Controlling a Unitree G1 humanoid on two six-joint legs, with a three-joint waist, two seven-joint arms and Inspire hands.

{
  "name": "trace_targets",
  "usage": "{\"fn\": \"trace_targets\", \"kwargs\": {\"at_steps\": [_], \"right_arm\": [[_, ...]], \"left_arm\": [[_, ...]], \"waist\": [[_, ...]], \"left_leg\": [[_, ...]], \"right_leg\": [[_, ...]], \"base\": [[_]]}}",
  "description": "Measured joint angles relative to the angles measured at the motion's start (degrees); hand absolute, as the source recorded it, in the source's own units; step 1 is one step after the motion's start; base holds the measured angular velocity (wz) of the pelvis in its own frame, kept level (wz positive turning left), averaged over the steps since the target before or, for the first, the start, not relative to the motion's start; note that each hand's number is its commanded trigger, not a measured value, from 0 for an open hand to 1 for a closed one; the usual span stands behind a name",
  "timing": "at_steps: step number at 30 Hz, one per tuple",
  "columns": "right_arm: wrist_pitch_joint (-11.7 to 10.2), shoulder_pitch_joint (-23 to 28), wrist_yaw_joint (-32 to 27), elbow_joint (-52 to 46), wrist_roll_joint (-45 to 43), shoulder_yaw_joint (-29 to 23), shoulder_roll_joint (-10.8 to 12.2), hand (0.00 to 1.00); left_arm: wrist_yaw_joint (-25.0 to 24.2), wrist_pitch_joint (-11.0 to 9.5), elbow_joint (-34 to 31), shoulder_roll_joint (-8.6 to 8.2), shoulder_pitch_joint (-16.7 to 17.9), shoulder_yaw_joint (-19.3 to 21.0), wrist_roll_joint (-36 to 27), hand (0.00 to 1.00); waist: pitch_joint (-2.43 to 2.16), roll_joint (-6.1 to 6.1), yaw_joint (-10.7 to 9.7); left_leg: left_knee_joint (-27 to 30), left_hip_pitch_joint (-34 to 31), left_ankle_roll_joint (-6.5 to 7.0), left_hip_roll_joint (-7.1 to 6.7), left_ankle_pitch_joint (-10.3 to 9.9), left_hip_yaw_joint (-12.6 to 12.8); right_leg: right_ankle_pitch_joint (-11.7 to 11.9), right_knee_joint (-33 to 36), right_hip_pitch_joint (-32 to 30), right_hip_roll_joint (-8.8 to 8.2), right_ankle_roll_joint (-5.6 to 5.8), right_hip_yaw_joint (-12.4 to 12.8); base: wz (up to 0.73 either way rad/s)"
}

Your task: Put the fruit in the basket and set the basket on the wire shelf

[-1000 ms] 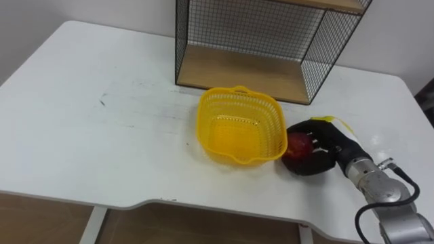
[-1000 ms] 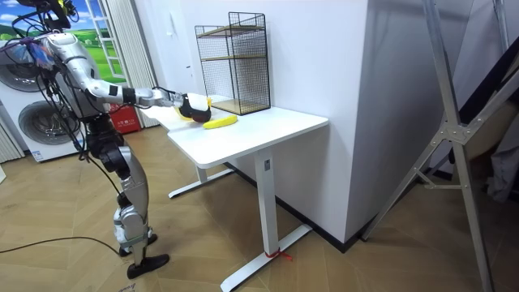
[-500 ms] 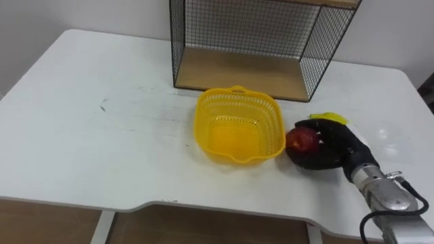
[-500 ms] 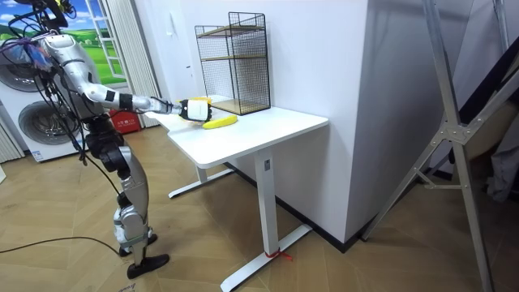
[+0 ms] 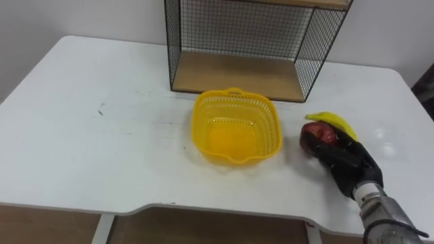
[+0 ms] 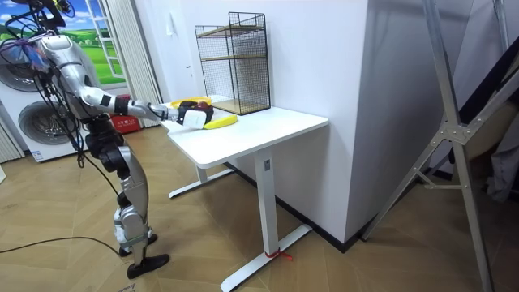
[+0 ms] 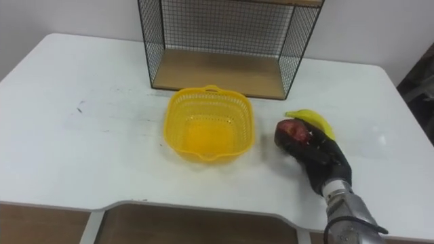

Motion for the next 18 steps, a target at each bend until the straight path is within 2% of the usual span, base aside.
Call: {"fn": "trace_targets", "kwargs": {"at_steps": [5,7,14,18], "right_arm": [[0.5,0.3,-1.8,-5.3,1.2,0.1,0.0,1.0],[0.5,0.3,-2.6,-8.7,1.2,0.6,0.2,1.0],[0.6,0.3,-2.9,-20.2,1.8,2.8,0.1,1.0],[0.7,0.1,-2.2,-25.0,1.4,2.9,0.1,1.0]], "left_arm": [[0.0,0.0,-0.3,-0.33,0.2,0.1,0.0,0.0],[0.0,0.0,-0.3,-0.34,0.2,0.1,0.0,0.0],[0.6,0.0,-0.2,-0.72,0.0,-1.4,0.0,0.0],[0.5,-0.2,0.0,-1.11,-0.1,-1.5,0.0,0.0]], "waist": [[-0.03,1.36,0.0],[0.03,1.5,0.1],[-0.13,0.25,0.5],[-0.12,0.16,0.5]], "left_leg": [[-0.1,-0.1,0.0,0.05,0.0,0.7],[-0.4,-0.1,0.01,0.08,0.0,0.9],[-0.5,-1.1,0.02,0.19,0.0,1.4],[-0.5,-0.9,0.02,0.42,0.0,1.4]], "right_leg": [[0.0,0.2,-0.5,-0.03,0.0,0.6],[0.0,0.1,-0.7,0.02,-0.01,0.7],[0.0,0.1,-1.7,-0.03,0.02,0.8],[0.0,0.0,-1.5,-0.09,0.05,0.7]], "base": [[-0.07],[-0.04],[-0.02],[0.0]]}}
